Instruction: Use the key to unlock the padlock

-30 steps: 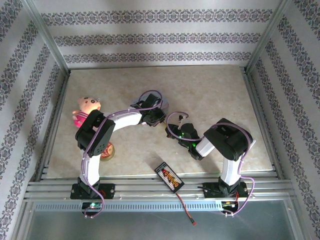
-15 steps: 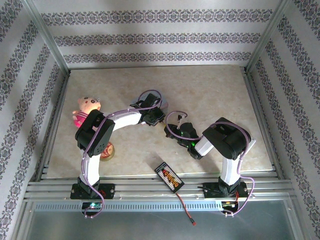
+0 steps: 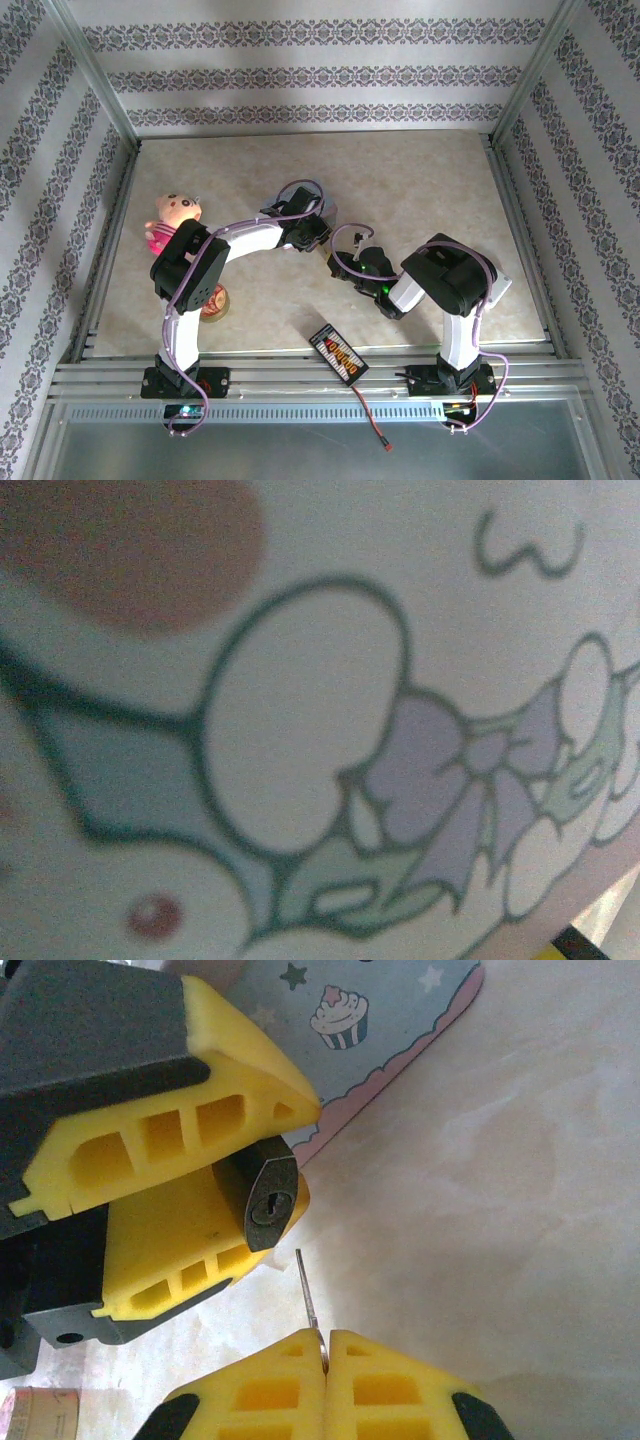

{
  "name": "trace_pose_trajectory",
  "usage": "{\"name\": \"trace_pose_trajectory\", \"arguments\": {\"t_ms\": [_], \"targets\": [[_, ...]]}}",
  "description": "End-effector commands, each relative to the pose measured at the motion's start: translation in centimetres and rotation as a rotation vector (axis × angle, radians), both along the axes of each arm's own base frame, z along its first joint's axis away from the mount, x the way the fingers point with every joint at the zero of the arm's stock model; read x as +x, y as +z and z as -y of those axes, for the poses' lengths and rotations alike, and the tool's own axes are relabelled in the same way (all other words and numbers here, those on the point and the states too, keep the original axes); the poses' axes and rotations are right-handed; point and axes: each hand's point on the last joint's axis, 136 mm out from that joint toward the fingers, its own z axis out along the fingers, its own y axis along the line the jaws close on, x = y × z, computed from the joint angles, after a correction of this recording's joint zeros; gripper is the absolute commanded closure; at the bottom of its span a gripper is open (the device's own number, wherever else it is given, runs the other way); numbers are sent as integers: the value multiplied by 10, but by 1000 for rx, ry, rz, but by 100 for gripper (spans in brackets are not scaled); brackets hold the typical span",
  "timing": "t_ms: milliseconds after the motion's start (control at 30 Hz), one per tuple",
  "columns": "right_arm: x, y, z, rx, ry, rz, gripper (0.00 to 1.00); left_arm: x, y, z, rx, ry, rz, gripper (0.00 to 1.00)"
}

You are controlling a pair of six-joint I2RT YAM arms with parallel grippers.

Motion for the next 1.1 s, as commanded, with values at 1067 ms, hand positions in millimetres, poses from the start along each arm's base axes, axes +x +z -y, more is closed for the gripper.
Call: {"name": "trace_pose_trajectory", "arguments": {"t_ms": [1067], "targets": [[9, 25, 11, 114, 12, 83, 100, -17, -11, 13, -113, 31, -120, 82]]}}
